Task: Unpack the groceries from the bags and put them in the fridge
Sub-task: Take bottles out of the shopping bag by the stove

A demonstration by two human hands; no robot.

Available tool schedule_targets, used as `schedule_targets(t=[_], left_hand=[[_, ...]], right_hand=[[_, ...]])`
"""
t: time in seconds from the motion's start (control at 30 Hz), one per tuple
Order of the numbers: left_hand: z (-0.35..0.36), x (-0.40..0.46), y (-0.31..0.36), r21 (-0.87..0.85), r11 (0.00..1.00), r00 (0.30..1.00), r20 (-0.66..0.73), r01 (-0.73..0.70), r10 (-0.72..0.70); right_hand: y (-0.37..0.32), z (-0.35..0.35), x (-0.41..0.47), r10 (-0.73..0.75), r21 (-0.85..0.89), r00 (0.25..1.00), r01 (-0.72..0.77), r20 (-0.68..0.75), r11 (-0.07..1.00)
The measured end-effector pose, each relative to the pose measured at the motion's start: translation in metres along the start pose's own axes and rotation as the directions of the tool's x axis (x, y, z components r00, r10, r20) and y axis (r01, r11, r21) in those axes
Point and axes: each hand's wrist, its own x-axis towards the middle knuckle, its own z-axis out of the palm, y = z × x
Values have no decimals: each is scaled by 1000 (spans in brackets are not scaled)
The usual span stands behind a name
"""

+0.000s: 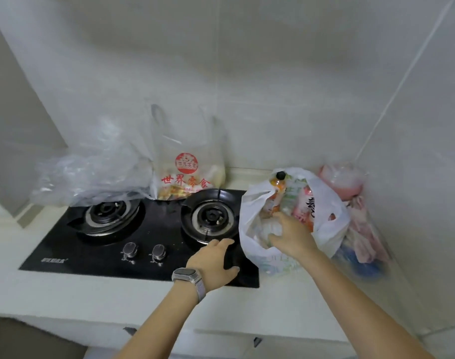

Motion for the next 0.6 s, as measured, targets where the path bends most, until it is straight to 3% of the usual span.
schedule_targets(t=[0.13, 0.33, 0.6], left_hand=[[17, 47, 32, -128, 990, 991, 114, -55, 70], [36, 92, 51, -126, 992, 984, 181, 15, 8], [44, 113, 35, -121, 980, 973, 188, 157, -133]], right_hand=[[41, -21, 39, 92, 22, 996, -92, 4, 996], [84, -23, 93, 169, -5, 977, -170, 128, 985], [83, 47, 122, 83, 9, 939, -91, 333, 996]])
